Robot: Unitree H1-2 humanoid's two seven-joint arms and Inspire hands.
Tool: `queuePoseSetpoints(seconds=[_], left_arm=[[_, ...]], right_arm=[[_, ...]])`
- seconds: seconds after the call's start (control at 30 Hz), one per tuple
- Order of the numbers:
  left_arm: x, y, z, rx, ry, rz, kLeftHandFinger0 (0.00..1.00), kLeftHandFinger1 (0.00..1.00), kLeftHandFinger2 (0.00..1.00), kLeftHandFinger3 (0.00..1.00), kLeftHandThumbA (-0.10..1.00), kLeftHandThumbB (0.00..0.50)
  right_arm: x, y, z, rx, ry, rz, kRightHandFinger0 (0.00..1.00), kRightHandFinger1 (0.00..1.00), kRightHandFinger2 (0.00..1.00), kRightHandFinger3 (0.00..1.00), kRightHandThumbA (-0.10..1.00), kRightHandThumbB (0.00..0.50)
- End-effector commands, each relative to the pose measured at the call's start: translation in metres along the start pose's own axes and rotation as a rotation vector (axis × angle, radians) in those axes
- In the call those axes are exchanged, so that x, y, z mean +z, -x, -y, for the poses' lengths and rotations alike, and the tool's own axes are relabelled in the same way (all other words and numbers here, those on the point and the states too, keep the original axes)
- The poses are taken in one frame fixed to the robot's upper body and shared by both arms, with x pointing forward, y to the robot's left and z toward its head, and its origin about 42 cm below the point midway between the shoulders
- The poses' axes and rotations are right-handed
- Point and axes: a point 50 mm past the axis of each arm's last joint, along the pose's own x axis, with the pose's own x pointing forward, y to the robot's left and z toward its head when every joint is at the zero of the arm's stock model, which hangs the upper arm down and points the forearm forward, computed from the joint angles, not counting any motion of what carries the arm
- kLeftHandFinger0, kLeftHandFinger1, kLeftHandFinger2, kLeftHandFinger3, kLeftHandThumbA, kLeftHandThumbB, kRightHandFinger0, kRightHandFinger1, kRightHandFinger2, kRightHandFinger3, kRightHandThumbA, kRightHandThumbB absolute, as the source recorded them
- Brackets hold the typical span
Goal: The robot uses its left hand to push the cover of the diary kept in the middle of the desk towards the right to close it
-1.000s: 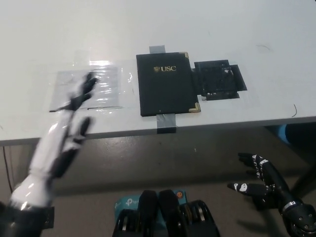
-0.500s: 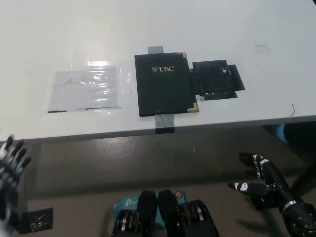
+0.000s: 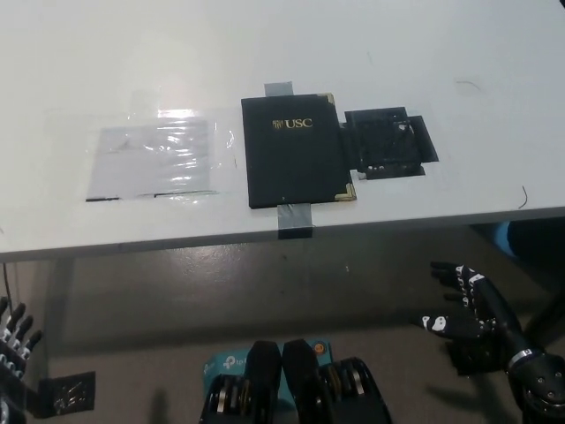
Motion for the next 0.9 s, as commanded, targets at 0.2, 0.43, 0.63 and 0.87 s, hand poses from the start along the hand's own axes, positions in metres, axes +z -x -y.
queuePoseSetpoints(seconds=[0.2, 0.43, 0.63, 0.87], left_arm=[[-0.007, -0.012, -0.009, -0.021, -0.078, 0.029, 1.0, 1.0, 1.0, 1.0, 1.0, 0.447], [-0.017, -0.013, -0.015, -0.022, -0.164, 0.003, 1.0, 1.0, 1.0, 1.0, 1.0, 0.48], [-0.016, -0.008, -0.014, -0.019, -0.169, 0.005, 1.0, 1.0, 1.0, 1.0, 1.0, 0.499], [-0.013, -0.002, -0.02, 0.017, -0.119, 0.013, 1.0, 1.0, 1.0, 1.0, 1.0, 0.5]], right_arm=[[0.017, -0.006, 0.009, -0.027, 0.016, 0.057, 0.82, 0.89, 0.84, 0.83, 1.0, 0.5], [0.017, -0.006, 0.008, -0.023, -0.001, 0.062, 0.84, 0.9, 0.85, 0.83, 1.0, 0.5], [0.016, -0.005, 0.007, -0.023, 0.001, 0.06, 0.83, 0.89, 0.84, 0.83, 1.0, 0.5], [0.016, -0.006, 0.005, -0.021, 0.007, 0.049, 0.84, 0.91, 0.86, 0.85, 1.0, 0.5]])
